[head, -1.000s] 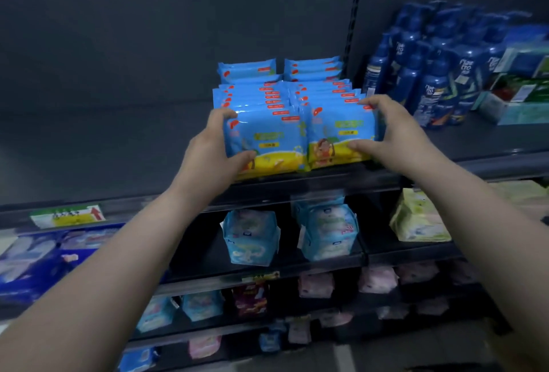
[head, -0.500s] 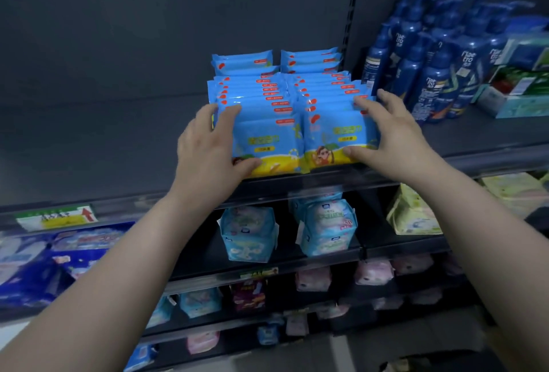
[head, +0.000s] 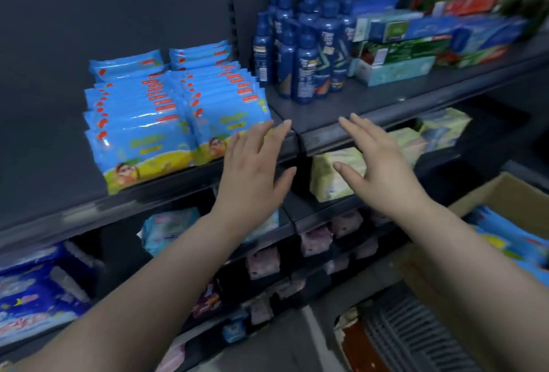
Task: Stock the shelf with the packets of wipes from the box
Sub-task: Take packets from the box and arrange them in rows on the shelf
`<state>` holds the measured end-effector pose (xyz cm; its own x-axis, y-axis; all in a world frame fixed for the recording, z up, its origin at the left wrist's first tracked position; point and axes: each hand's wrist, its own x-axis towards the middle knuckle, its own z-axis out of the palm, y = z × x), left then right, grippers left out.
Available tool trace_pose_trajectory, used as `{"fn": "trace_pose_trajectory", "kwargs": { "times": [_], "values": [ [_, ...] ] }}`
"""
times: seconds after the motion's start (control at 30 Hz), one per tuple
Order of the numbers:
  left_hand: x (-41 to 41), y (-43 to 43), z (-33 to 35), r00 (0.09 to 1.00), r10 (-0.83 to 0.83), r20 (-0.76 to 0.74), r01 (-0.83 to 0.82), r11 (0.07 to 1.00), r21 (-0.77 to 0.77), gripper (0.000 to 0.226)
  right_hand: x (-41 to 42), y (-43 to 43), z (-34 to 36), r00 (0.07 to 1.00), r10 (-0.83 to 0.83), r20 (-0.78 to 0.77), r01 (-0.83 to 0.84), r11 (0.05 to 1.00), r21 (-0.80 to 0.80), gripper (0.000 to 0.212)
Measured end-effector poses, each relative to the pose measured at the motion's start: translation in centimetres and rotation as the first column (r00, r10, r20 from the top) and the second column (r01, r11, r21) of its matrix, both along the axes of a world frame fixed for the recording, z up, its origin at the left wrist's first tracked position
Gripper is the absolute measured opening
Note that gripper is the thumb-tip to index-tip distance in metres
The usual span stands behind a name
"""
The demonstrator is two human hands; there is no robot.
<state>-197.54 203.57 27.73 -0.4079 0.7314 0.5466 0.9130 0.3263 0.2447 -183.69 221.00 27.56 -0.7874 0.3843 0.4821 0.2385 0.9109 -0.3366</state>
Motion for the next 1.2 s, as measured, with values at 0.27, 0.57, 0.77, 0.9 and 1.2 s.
{"fn": "trace_pose_trajectory", "kwargs": {
  "times": [0.27, 0.57, 0.77, 0.9, 1.2],
  "values": [
    [9.7, 10.2, -3.9, 0.938, -0.332, 0.097, 0.337, 0.940, -0.045, 0.063, 13.8, 4.6, -3.2, 0.971, -0.225, 0.079, 0.230, 0.971, -0.068, 0.068],
    [19.7, 18.2, -7.6, 0.839, -0.508, 0.195, 0.534, 0.837, -0.117, 0.066, 27.6, 8.2, -7.4, 0.878, -0.444, 0.180, 0.471, 0.868, -0.155, 0.067],
    [22.9, 22.1, -8.9, 0.775, -0.576, 0.261, 0.627, 0.754, -0.198, 0.062, 32.9, 10.4, -9.5, 0.784, -0.548, 0.291, 0.607, 0.773, -0.182, 0.075],
    [22.2, 25.1, -9.3, 0.749, -0.604, 0.272, 0.661, 0.709, -0.246, 0.058, 33.4, 12.1, -10.9, 0.731, -0.564, 0.385, 0.659, 0.731, -0.180, 0.075],
    [18.8, 30.3, -9.2, 0.697, -0.670, 0.256, 0.717, 0.661, -0.221, 0.038, 27.9, 17.5, -14.1, 0.647, -0.608, 0.461, 0.687, 0.726, -0.007, 0.062]
  ]
}}
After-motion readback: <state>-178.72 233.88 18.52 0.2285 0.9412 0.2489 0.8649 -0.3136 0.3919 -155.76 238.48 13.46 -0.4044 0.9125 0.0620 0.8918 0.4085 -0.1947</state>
